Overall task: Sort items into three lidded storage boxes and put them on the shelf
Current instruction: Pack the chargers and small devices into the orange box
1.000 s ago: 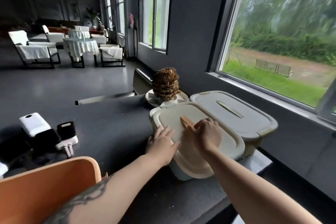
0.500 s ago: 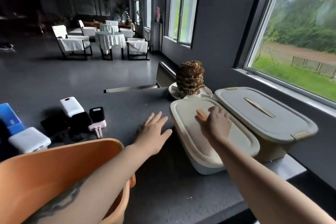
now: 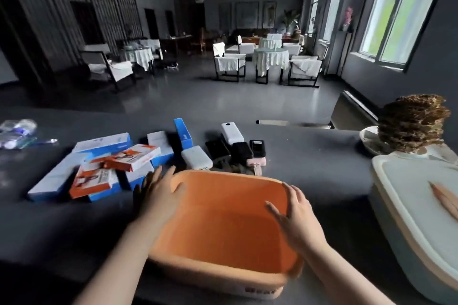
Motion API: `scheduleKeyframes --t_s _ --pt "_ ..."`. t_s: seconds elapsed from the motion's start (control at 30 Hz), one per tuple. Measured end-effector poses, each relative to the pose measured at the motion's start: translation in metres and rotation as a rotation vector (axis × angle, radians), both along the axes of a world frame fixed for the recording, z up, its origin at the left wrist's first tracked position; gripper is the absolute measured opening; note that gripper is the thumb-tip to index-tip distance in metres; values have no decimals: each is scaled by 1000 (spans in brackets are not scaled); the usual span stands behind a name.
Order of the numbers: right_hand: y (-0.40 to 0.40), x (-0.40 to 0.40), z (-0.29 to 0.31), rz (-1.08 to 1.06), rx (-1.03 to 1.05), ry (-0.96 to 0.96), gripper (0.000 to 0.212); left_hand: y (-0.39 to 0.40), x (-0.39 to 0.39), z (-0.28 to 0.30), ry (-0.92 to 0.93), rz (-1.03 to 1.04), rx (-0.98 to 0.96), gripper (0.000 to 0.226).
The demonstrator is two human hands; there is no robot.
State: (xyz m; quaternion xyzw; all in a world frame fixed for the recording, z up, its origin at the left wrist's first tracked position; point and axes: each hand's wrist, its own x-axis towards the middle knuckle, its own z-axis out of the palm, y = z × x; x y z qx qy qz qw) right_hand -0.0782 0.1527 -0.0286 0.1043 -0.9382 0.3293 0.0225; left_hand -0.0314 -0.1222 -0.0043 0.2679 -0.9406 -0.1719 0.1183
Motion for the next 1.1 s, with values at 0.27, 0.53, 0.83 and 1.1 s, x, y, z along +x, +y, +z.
scheduleKeyframes --t_s 0.27,0.53,0.83,1.1 --pt "-31 -29 0 43 -54 16 62 -32 -4 -16 -92 7 134 65" --pt "-40 -37 10 -11 185 119 65 -72 -45 -4 71 -174 131 49" --pt "-163 -137 47 40 19 81 42 -149 -166 8 98 -746 29 30" --pt "-232 -211 6 3 225 -97 52 -159 -224 -42 -214 -1100 -143 73"
